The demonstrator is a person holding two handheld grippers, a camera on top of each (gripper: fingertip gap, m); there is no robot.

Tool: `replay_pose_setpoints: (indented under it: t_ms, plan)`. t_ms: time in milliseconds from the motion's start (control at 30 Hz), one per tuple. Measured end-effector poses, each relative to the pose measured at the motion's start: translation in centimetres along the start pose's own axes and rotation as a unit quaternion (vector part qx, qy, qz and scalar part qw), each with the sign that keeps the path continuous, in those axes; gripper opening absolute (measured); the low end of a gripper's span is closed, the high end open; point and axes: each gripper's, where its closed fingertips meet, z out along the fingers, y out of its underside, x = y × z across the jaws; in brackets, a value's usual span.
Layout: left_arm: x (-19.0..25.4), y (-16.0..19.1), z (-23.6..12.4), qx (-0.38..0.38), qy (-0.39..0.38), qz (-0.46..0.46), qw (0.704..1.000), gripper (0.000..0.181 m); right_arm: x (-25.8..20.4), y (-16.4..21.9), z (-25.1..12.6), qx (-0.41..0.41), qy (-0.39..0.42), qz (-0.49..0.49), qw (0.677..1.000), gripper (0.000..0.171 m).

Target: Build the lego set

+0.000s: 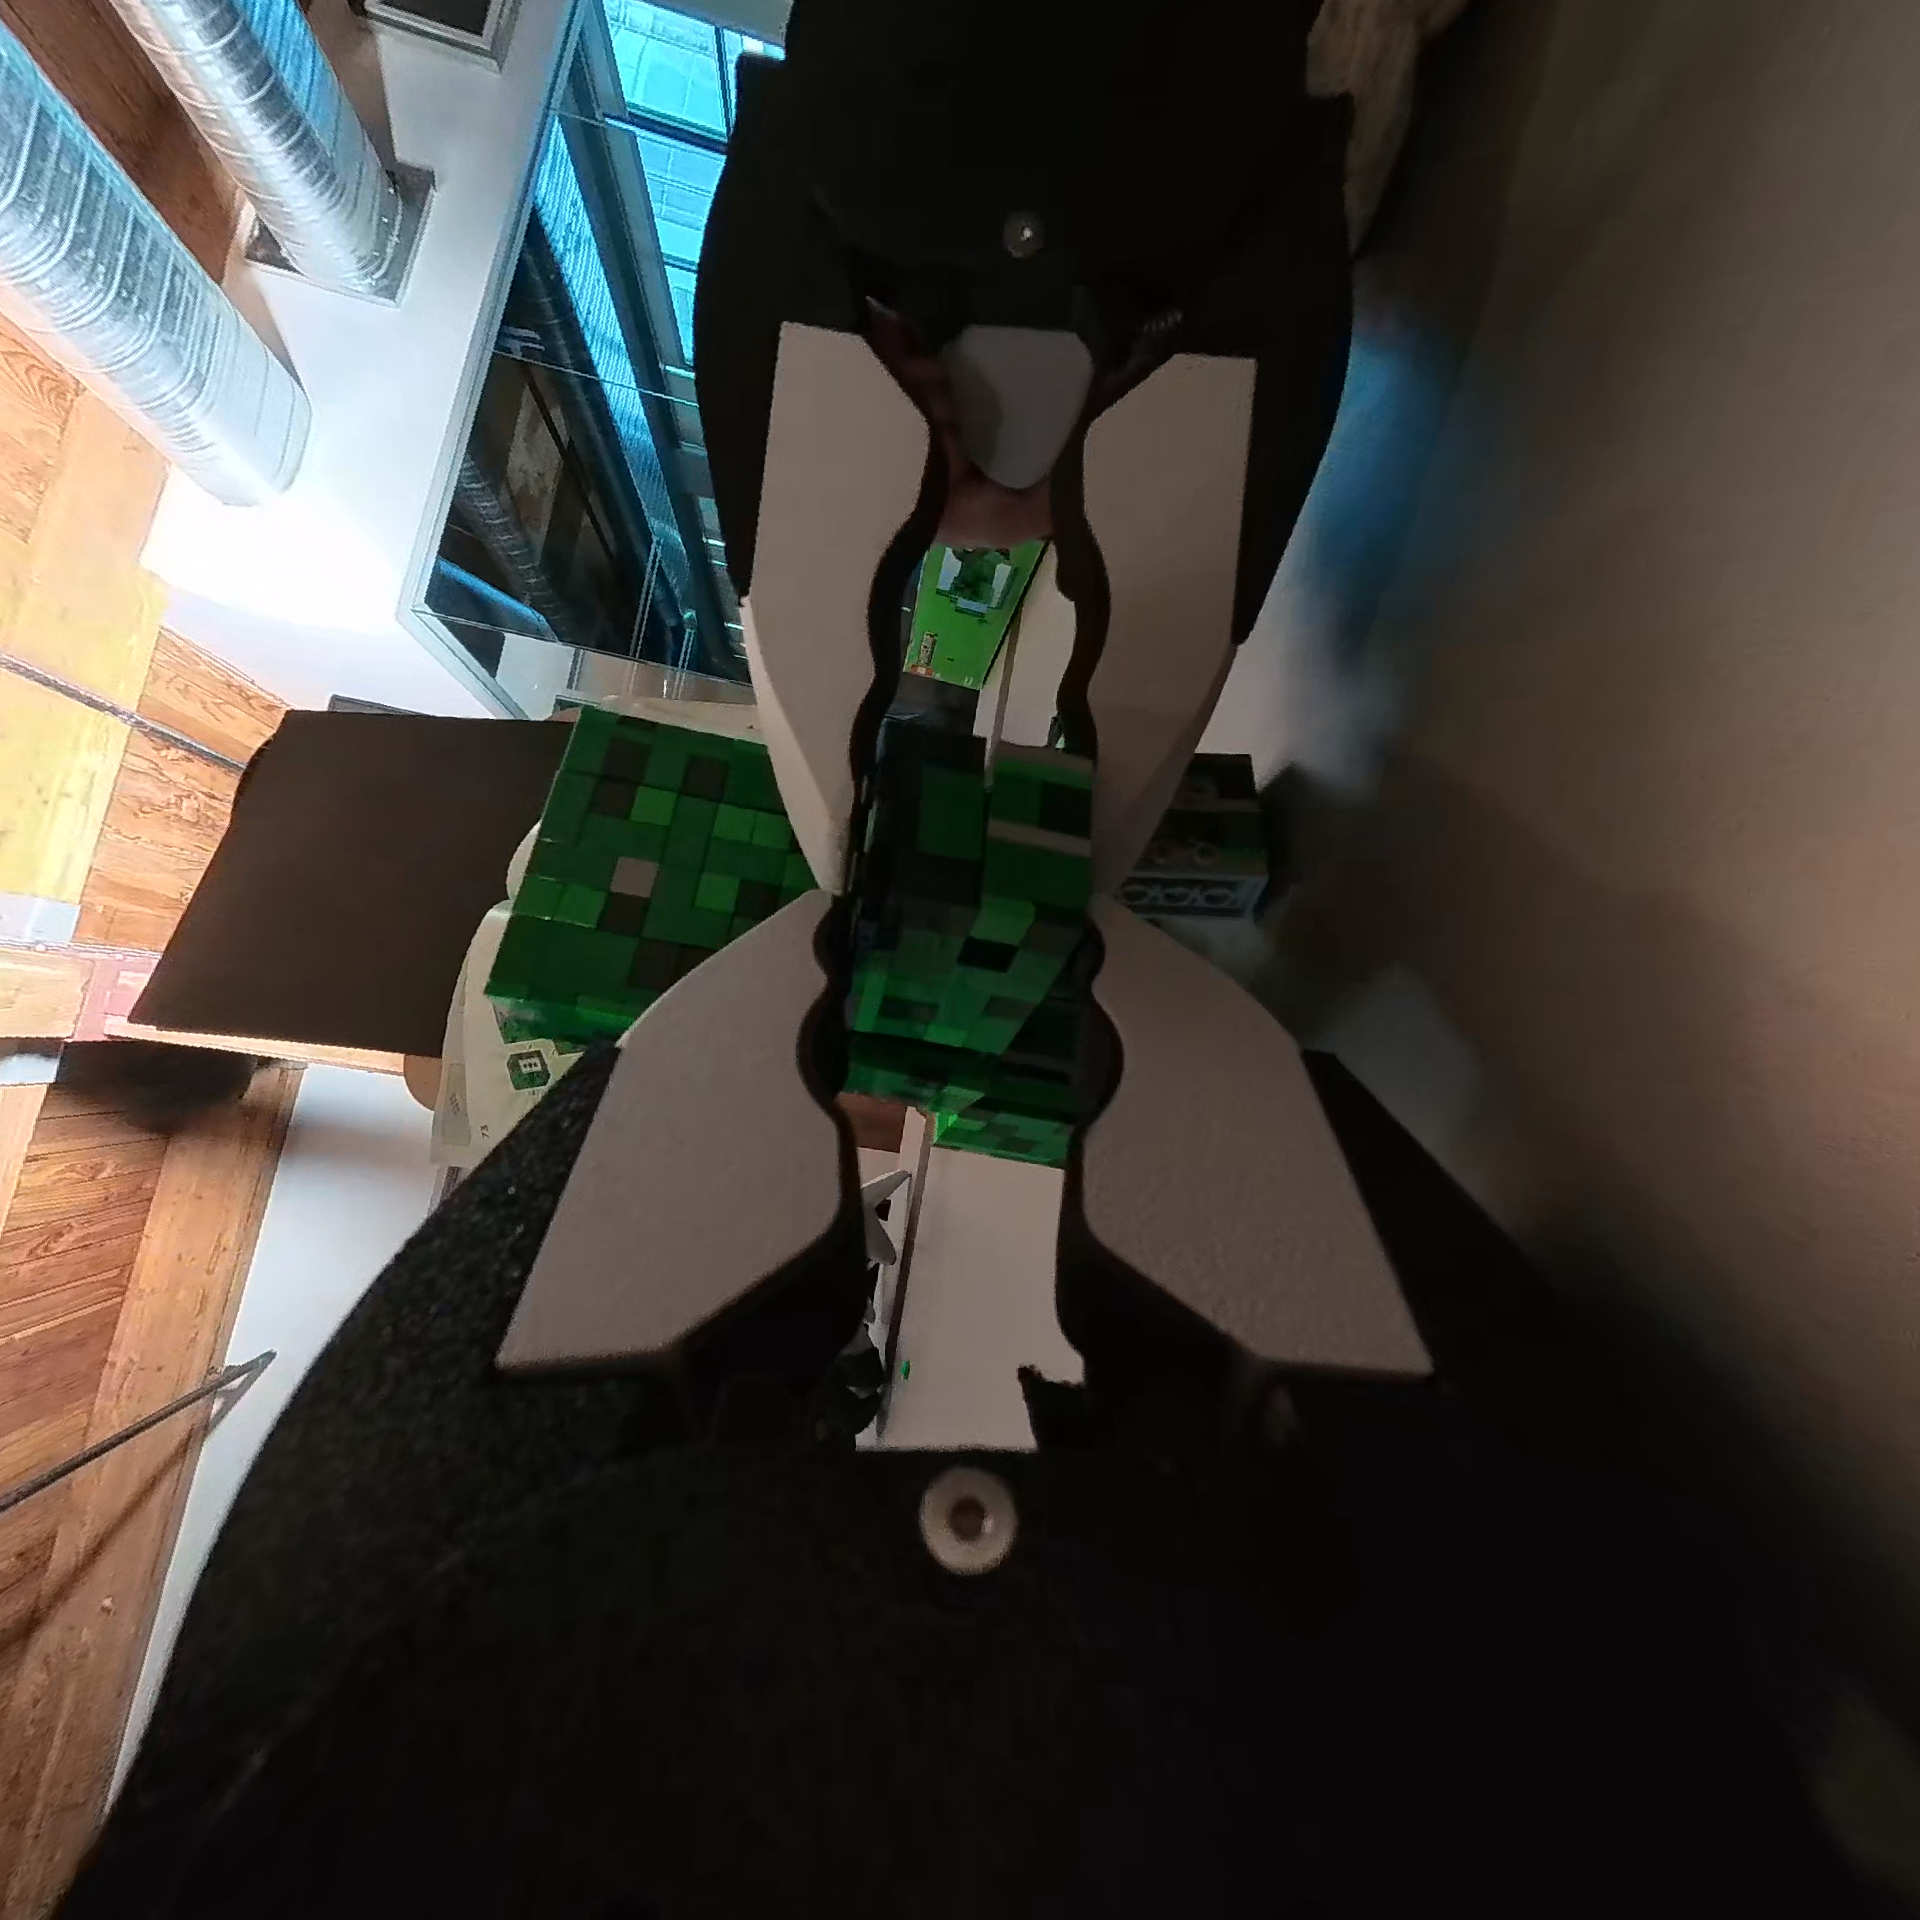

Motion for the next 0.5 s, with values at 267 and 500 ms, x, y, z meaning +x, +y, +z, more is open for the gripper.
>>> replay_pose_setpoints:
  t_ms: [267, 500]
  plan:
    - [0.05, 0.01, 0.00, -0.001, -0.002, 0.006, 1.000, 0.040, 0.05, -0.11, 0.01, 0.005, 0.003, 0.024, 1.000, 0.041]
    - [0.10, 0.40, -0.11, -0.015, -0.008, 0.004, 1.000, 0.056, -0.46, -0.41, -0.89, 0.035, -0.015, 0.085, 0.996, 0.052]
